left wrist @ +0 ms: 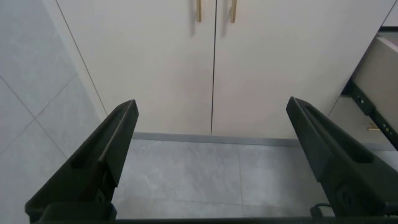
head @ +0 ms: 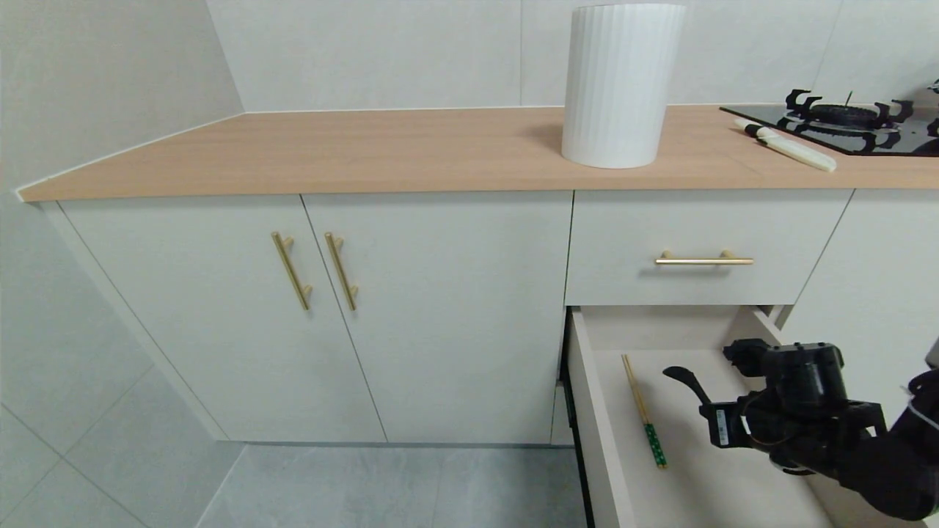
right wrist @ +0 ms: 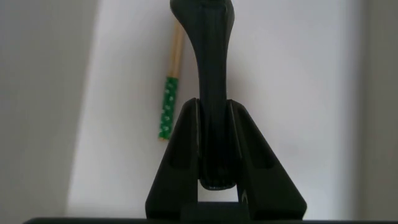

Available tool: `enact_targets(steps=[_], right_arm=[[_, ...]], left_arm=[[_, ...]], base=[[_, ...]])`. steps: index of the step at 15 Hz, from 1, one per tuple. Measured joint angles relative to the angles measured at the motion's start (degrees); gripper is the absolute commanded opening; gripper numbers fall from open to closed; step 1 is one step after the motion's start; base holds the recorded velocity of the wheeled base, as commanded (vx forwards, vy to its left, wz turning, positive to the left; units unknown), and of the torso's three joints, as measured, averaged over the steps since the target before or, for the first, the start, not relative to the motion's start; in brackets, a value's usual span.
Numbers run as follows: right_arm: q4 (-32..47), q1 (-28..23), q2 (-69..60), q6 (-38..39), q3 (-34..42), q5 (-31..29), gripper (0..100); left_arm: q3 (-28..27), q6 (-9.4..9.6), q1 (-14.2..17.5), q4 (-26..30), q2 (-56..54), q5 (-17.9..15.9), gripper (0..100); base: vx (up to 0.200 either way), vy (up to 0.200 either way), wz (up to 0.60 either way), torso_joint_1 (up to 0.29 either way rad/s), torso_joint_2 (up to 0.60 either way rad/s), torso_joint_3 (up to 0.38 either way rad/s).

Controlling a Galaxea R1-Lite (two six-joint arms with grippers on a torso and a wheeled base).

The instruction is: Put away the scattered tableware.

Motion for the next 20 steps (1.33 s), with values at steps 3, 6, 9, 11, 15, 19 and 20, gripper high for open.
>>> enact_targets(steps=[3, 6, 9, 11, 15, 19, 20], right_arm=[[-1.34, 0.20, 7.03, 0.33, -2.63, -0.66, 0], [-3.79, -0.11, 11.67, 0.24, -4.21, -0.79, 0], [-4.67, -0.41, 14.37, 0.09, -5.07, -0.93, 0], [-4.73, -0.88, 15.41, 0.02, -5.60, -1.37, 0], [-4.68, -1.37, 16.49, -0.07, -5.90, -1.52, 100], [-4.71, -1.43, 16.52, -0.38, -5.84, -1.52, 100], [-4.71, -1.43, 16.27, -0.33, -5.73, -1.54, 100]], left_arm=[[0.00, -0.05, 0.00, 0.00, 0.00, -0.01, 100], [0.00, -0.02, 0.00, 0.00, 0.00, -0.01, 100], [0.00, 0.00, 0.00, 0.00, 0.00, -0.01, 100], [0.00, 0.02, 0.00, 0.00, 0.00, -0.01, 100], [0.00, 0.00, -0.02, 0.00, 0.00, -0.01, 100], [0.00, 0.02, 0.00, 0.00, 0.00, -0.01, 100], [0.00, 0.00, 0.00, 0.00, 0.00, -0.01, 100]], base=[[0.000, 0.000, 0.00, 0.000, 0.00, 0.000], [0.000, 0.000, 0.00, 0.000, 0.00, 0.000], [0.000, 0.000, 0.00, 0.000, 0.00, 0.000], [0.000, 0.000, 0.00, 0.000, 0.00, 0.000], [0.000, 0.000, 0.00, 0.000, 0.00, 0.000], [0.000, 0.000, 0.00, 0.000, 0.00, 0.000], [0.000, 0.000, 0.00, 0.000, 0.00, 0.000]])
